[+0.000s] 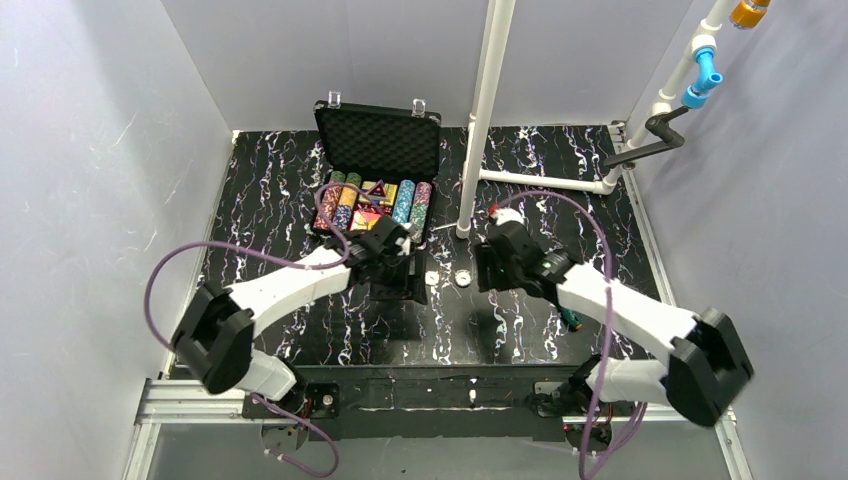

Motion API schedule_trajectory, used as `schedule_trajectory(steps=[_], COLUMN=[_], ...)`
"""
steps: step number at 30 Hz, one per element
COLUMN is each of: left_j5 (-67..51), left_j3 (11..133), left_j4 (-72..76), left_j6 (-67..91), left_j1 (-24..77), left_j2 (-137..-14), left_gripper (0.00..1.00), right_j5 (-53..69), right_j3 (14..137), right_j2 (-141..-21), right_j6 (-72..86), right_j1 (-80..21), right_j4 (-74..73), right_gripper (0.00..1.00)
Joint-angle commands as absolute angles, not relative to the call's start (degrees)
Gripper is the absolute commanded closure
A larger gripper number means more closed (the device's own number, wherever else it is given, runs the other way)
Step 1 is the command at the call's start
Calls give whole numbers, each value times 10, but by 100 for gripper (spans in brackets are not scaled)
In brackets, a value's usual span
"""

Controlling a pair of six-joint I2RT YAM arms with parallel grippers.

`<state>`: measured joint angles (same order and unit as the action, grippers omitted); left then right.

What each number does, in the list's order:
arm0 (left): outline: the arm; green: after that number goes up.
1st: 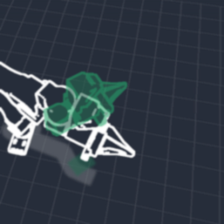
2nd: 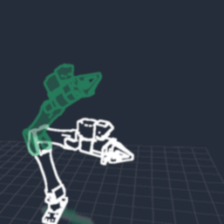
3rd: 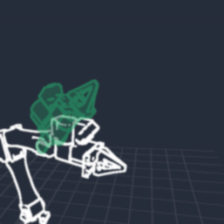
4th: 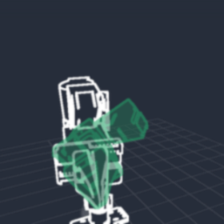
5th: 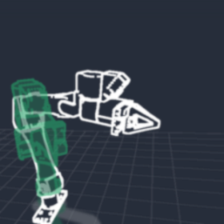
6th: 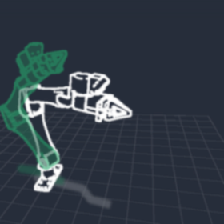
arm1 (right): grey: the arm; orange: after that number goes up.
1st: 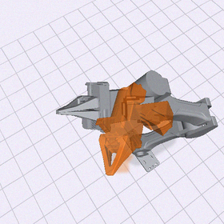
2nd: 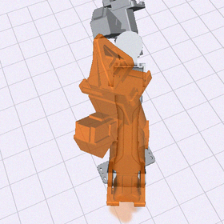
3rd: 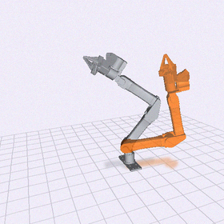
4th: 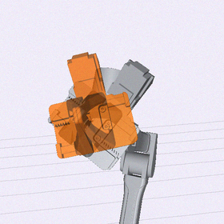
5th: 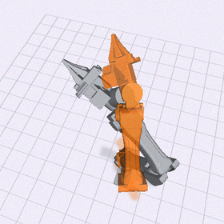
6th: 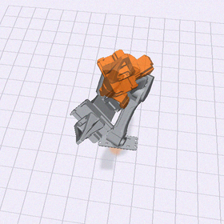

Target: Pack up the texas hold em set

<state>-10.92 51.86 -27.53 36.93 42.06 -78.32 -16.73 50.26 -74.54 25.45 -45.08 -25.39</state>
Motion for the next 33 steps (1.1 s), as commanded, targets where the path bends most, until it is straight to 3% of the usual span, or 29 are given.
schedule_trajectory(steps=[1, 10, 19, 33], left_j5=[-15, 50, 91, 139], left_j3=[617, 774, 841, 863], left_j4=[-309, -359, -384, -415], left_j6=[342, 416, 432, 432], left_j1=[450, 462, 469, 482], left_j2=[-873, -1079, -1158, -1197], left_gripper=[31, 39, 37, 43], right_j5=[-141, -80, -46, -40], right_j3=[409, 327, 314, 315], right_j2=[-632, -458, -451, -473], right_j6=[314, 339, 341, 338], right_j1=[-409, -342, -334, -333], right_j4=[-257, -277, -274, -260], right_gripper=[32, 32, 32, 32])
